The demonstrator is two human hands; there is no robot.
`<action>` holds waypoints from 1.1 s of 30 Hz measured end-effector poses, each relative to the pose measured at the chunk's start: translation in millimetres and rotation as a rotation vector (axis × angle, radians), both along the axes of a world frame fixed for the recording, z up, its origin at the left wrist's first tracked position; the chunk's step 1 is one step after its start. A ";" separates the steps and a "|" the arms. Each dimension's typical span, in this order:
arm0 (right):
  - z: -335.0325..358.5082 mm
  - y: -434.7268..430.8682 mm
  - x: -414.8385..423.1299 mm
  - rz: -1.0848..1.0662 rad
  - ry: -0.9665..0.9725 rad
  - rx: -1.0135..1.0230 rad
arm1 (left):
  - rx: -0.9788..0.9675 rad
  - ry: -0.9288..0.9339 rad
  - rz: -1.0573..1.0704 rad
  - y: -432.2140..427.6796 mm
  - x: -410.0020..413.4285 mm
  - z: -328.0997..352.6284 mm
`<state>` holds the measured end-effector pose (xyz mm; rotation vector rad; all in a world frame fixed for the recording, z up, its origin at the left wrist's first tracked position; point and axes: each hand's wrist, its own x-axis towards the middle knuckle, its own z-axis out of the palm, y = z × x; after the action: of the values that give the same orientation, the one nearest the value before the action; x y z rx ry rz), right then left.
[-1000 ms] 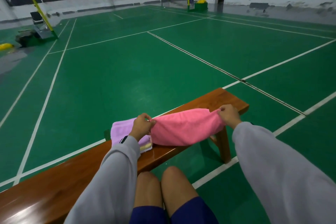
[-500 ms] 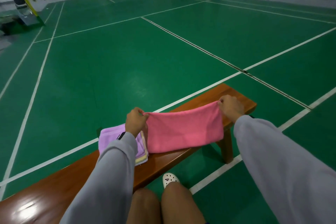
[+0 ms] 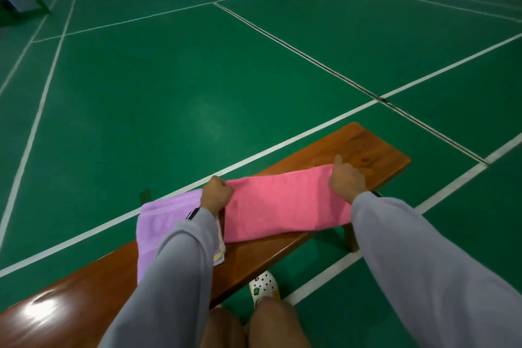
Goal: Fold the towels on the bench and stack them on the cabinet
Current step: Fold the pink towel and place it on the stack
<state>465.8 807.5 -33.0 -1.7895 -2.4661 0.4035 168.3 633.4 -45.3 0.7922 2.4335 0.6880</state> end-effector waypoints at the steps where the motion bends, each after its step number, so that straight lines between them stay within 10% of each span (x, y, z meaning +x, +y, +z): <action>1: -4.3 -4.6 -3.8 0.006 0.009 -0.005 | -0.036 -0.005 -0.016 1.7 -0.7 -3.4; 11: -14.6 -68.4 -81.4 0.289 0.226 -0.234 | -0.210 -0.322 0.002 8.7 22.4 -15.1; 27: -5.0 -155.6 -116.4 0.393 0.316 -0.570 | 0.132 -0.838 0.327 -8.1 47.2 2.0; 33: 10.1 -156.4 -94.1 0.310 0.306 -0.583 | 0.288 -0.666 0.319 2.1 71.4 9.0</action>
<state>371.7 651.1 -22.9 -1.3247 -2.5532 1.4242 239.6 635.5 -36.4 0.2032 1.8743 1.2183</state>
